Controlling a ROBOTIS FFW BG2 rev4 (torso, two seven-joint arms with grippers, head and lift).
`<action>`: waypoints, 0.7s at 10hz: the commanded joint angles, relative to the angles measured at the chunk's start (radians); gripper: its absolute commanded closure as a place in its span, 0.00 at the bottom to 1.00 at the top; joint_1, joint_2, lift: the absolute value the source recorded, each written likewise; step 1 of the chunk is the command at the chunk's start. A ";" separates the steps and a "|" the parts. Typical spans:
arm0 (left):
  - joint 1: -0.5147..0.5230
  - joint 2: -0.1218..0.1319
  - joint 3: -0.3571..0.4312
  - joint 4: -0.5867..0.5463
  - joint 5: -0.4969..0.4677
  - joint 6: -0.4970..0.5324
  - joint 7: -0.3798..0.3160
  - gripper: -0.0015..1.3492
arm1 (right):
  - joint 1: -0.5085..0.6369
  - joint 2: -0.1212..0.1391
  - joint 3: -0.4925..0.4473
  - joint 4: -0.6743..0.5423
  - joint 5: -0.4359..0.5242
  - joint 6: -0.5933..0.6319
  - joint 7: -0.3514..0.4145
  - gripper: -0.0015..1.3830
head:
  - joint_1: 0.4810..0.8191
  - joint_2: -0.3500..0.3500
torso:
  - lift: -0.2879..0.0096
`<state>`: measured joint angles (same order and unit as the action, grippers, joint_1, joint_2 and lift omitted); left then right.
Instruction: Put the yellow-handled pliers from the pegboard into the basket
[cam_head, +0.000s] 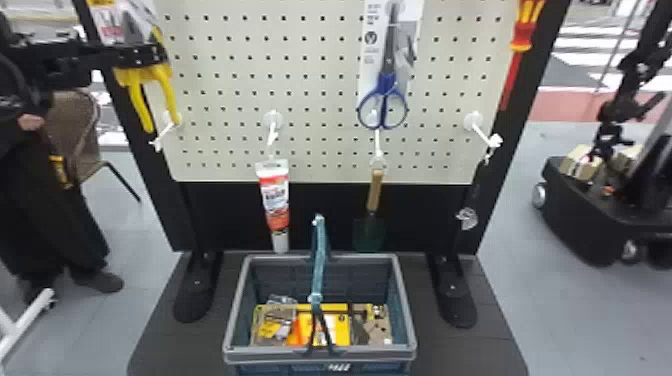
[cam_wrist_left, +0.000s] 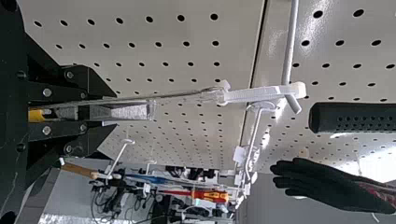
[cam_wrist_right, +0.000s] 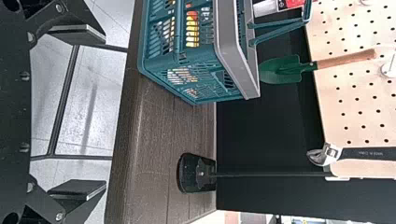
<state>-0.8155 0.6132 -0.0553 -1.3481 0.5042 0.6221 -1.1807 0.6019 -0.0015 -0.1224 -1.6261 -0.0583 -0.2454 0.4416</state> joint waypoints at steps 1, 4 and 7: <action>0.000 0.000 0.000 -0.001 0.000 0.001 -0.001 0.90 | 0.000 0.002 0.001 0.000 0.000 0.000 0.000 0.14 | 0.20 0.50 | 0.63; 0.000 0.000 -0.005 -0.001 0.004 0.001 0.001 0.90 | 0.000 0.002 0.001 0.000 0.000 0.000 0.000 0.14 | 0.20 0.50 | 0.63; 0.017 0.005 0.000 -0.033 0.013 0.013 0.004 0.90 | 0.006 0.002 0.000 -0.007 -0.003 0.000 0.000 0.14 | 0.20 0.50 | 0.63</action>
<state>-0.8059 0.6166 -0.0583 -1.3669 0.5156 0.6294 -1.1762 0.6043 -0.0015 -0.1227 -1.6297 -0.0604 -0.2454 0.4417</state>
